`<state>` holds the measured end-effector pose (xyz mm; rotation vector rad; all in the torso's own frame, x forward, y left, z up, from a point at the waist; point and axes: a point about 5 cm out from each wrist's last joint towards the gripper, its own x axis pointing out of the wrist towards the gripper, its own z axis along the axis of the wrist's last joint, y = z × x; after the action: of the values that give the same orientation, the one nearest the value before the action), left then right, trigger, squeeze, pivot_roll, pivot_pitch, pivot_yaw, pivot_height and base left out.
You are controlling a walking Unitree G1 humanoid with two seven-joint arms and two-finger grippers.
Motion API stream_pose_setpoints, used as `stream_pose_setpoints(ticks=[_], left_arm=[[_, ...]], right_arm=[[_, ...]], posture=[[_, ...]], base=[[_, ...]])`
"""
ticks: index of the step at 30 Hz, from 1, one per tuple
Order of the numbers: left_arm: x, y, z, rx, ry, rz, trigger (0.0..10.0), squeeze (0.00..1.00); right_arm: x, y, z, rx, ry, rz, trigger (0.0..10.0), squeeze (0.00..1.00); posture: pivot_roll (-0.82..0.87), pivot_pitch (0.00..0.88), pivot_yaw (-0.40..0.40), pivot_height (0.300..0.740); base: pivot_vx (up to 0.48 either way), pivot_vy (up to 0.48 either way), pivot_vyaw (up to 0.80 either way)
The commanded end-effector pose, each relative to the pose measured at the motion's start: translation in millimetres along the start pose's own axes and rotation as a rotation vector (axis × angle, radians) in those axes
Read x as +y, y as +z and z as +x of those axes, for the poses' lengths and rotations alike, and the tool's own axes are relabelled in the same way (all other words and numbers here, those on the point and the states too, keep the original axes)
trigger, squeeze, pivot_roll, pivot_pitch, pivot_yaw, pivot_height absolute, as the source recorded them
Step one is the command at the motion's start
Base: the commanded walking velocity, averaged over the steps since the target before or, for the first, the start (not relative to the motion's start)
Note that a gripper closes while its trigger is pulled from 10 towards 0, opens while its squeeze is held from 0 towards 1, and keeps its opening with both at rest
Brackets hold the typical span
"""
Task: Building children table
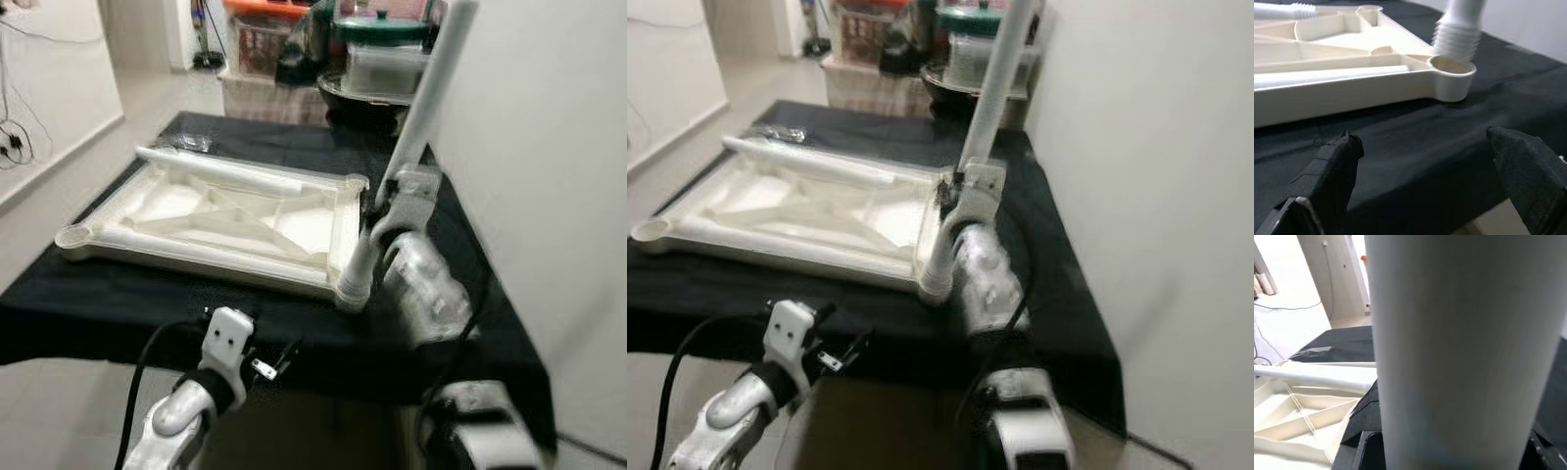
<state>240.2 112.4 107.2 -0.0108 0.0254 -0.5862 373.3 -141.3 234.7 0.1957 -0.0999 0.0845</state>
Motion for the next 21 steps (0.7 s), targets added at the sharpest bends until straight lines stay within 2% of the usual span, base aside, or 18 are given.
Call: stream_pose_setpoints(ticks=[1,3,4,5,6,9,11,14,16,21], left_arm=[[-0.8,-2,2.2,0.010,-0.014,0.007,10.0,0.00],[-0.8,-1,2.9,0.006,-0.016,0.008,10.0,0.00],[-0.8,-1,2.9,0.006,-0.016,0.008,10.0,0.00],[0.8,0,2.5,0.003,-0.016,0.011,10.0,0.00],[0.8,0,2.5,0.003,-0.016,0.011,10.0,0.00],[5.1,1,1.3,0.002,-0.012,0.014,10.0,0.00],[5.1,1,1.3,0.002,-0.012,0.014,10.0,0.00],[10.8,6,-1.6,-0.010,-0.030,0.006,10.0,0.00],[13.8,8,-2.9,-0.010,-0.044,0.016,10.0,0.00],[17.4,9,-2.3,-0.011,-0.041,0.028,10.0,0.00]], right_arm=[[7.0,24,0.3,-0.049,0.109,0.016,0.0,0.00],[11.7,38,-0.3,-0.082,0.186,0.003,0.0,0.00],[11.7,38,-0.3,-0.082,0.186,0.003,0.0,0.00],[18.5,48,-1.2,-0.113,0.277,0.018,0.0,0.00],[18.5,48,-1.2,-0.113,0.277,0.018,0.0,0.00],[31.6,48,-7.9,-0.129,0.435,0.032,0.0,0.00],[31.6,48,-7.9,-0.129,0.435,0.032,0.0,0.00],[64.6,37,-35.4,-0.091,0.734,0.115,0.0,0.00],[82.0,30,-52.9,-0.061,0.885,0.129,0.0,0.00],[89.4,25,-63.1,-0.032,0.964,0.113,0.0,0.00]], posture=[[0.03,0.000,-0.072,0.740],[0.03,0.000,-0.070,0.740],[0.03,0.000,-0.070,0.740],[0.03,0.000,-0.070,0.740],[0.03,0.000,-0.070,0.740],[0.03,0.000,-0.071,0.740],[0.03,0.000,-0.071,0.740],[0.04,0.000,-0.066,0.740],[0.03,0.000,-0.064,0.740],[0.03,0.000,-0.063,0.740]], base=[[0.000,0.000,0.00],[0.000,0.000,0.00],[0.000,0.000,0.00],[0.000,0.000,0.00],[0.000,0.000,0.00],[0.000,0.000,0.00],[0.000,0.000,0.00],[0.000,0.000,0.00],[0.000,0.000,0.00],[0.000,0.000,0.00]])
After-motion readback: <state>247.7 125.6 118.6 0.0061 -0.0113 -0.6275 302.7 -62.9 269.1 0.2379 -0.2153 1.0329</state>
